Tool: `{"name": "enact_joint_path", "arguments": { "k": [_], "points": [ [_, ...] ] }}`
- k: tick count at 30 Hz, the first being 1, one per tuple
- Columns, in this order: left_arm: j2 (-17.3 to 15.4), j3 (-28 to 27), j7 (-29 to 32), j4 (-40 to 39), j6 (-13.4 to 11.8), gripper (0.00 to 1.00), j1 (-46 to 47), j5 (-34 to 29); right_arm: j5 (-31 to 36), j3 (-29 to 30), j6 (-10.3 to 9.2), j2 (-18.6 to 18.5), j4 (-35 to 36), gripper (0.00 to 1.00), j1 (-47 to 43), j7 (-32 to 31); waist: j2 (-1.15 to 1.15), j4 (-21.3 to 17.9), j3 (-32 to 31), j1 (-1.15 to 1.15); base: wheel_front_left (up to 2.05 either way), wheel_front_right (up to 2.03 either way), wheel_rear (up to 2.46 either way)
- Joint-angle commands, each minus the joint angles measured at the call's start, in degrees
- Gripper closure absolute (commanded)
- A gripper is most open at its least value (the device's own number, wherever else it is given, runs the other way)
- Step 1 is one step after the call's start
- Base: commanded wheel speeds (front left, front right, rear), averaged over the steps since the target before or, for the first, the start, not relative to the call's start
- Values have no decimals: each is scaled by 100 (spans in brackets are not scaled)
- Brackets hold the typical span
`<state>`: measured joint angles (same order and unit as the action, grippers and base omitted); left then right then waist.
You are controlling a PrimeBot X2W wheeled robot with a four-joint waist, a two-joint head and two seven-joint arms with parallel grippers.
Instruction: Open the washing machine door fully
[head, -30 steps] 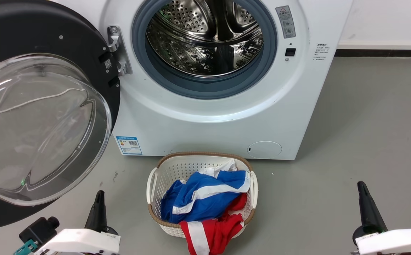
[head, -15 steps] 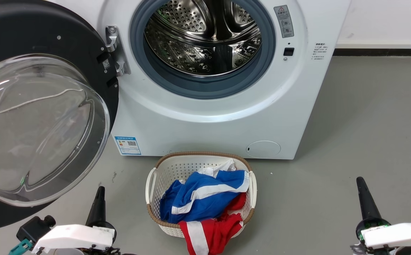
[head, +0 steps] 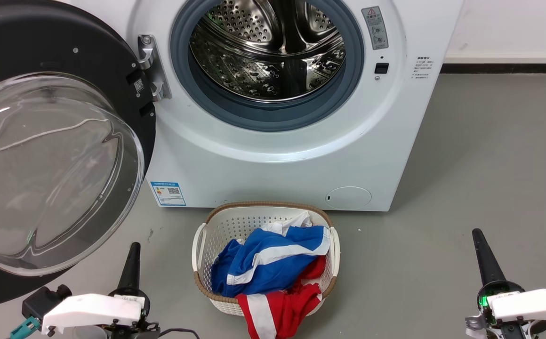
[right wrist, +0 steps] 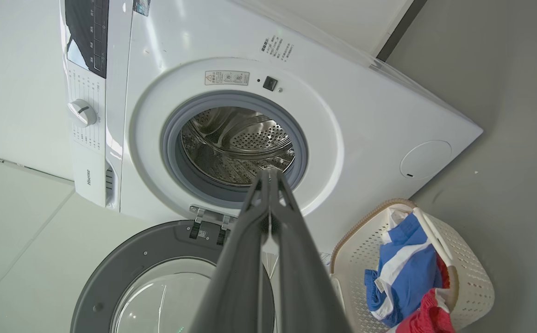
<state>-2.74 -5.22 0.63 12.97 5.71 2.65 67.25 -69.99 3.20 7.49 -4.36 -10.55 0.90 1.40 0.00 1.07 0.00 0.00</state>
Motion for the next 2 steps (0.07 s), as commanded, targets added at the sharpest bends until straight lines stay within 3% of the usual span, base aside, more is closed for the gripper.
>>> {"name": "enact_joint_path", "arguments": {
  "k": [1,2],
  "points": [
    [-16,-21,37,-24,41,100,134,153,-164,17,1,-38,6,100,139,-37,0,-3,0,0,0,0,0],
    [-17,-24,50,-21,44,100,141,210,-215,19,1,-37,-2,100,155,-48,0,-5,1,0,0,0,0]
  ]
}}
